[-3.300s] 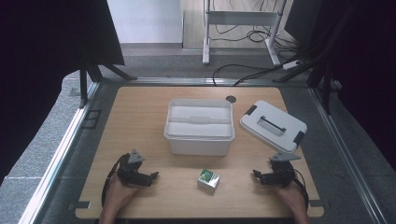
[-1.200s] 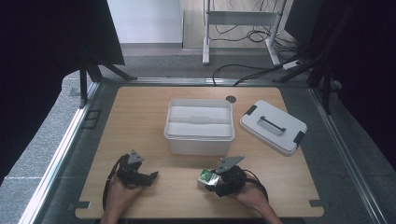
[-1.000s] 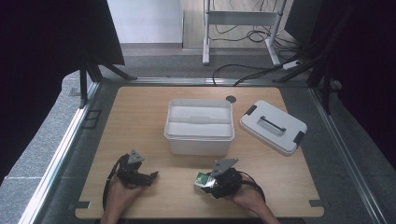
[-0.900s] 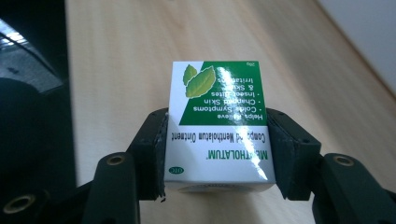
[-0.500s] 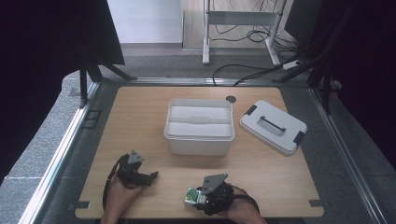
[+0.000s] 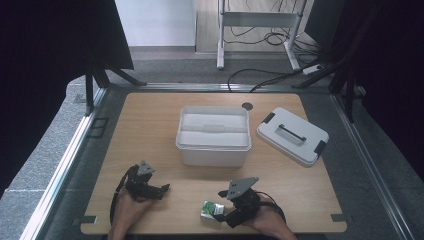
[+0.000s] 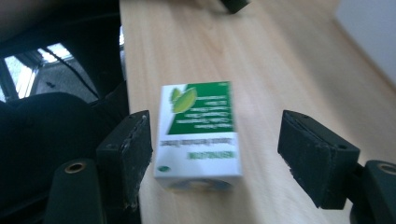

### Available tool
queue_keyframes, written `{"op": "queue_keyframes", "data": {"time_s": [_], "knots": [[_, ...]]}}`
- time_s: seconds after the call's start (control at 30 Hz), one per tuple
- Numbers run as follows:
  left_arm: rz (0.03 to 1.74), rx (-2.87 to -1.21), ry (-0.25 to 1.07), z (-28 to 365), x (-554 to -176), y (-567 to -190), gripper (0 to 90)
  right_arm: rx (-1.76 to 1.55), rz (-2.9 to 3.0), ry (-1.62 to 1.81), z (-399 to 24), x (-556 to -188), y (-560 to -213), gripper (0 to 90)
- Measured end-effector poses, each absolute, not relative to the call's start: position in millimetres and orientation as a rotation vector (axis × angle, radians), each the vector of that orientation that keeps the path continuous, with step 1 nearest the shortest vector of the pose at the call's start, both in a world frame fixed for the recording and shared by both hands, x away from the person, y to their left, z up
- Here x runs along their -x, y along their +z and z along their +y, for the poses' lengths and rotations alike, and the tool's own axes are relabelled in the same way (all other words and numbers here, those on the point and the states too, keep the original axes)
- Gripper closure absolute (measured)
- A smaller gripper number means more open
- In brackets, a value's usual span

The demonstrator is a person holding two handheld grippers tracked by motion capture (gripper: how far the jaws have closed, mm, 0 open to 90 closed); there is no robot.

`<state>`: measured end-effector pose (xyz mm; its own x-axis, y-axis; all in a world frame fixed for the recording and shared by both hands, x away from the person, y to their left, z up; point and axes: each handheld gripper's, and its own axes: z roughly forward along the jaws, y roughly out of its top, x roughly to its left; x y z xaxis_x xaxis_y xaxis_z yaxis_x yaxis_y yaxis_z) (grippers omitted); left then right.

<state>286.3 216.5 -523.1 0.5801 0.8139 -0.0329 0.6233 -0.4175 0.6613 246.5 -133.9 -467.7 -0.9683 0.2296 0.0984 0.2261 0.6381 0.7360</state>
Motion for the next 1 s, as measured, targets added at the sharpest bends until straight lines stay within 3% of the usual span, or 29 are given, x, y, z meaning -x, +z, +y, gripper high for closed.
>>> {"op": "queue_keyframes", "data": {"time_s": [0.3, 0.53, 0.6, 0.73, 1.0], "knots": [[1.093, -2.2, 0.342, 215, -296, -514, 1.7, -0.575, 2.719, 1.3, -171, -281, -452, 24.0], [0.951, -2.184, 0.281, 199, -327, -480, 0.0, -0.794, 2.618, 1.194, -206, -320, -454, 19.5], [0.914, -2.191, 0.282, 192, -337, -469, 0.0, -0.829, 2.587, 1.177, -209, -328, -453, 14.3], [0.862, -2.195, 0.286, 182, -352, -456, 0.0, -0.869, 2.541, 1.151, -212, -341, -452, 12.3], [0.786, -2.18, 0.249, 161, -376, -448, 0.0, -0.835, 2.525, 1.155, -201, -368, -448, 16.9]]}}
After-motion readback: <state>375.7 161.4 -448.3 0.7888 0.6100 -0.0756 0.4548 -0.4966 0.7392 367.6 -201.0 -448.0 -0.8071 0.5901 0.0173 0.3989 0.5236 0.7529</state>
